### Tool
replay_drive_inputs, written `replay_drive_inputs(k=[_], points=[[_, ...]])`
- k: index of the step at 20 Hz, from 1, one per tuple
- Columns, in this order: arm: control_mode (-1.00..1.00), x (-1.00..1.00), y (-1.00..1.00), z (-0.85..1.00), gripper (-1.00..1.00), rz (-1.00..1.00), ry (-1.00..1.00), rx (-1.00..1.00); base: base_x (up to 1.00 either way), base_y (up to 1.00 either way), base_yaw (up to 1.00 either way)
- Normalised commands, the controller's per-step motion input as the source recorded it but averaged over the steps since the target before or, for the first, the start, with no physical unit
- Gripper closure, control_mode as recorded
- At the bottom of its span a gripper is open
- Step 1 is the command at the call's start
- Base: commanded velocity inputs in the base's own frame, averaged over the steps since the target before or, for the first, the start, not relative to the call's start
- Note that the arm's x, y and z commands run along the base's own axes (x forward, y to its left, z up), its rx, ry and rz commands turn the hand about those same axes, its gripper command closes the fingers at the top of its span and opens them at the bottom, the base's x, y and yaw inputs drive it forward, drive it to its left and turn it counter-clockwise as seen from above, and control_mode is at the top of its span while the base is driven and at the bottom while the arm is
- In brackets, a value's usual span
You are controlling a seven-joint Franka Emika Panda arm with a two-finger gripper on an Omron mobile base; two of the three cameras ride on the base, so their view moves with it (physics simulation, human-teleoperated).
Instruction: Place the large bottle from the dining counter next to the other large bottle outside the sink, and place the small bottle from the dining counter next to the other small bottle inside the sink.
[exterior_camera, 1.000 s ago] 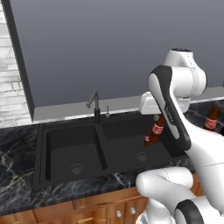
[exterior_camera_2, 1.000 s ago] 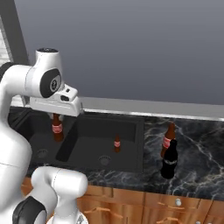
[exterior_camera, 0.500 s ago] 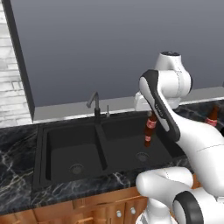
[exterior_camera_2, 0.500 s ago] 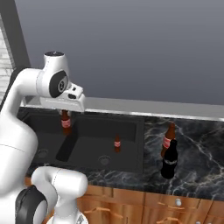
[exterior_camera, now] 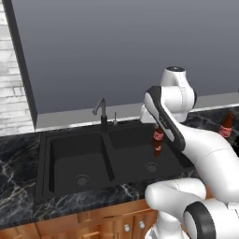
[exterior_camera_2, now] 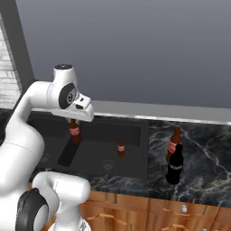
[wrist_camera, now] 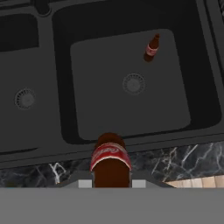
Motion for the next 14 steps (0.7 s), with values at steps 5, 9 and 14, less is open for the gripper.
replay_drive_inputs(k=[5,9,14], points=[[-1.0,0.38,-0.01,-0.34,1.0,-0.16,0.0,-0.03,0.0,0.0,0.0],[-1.0,0.34,-0.02,-0.32,1.0,-0.08,0.04,0.0,0.0,0.0,0.0],[-1.0,0.32,0.0,-0.26,1.0,0.0,0.0,0.0,0.0,0.0,0.0]])
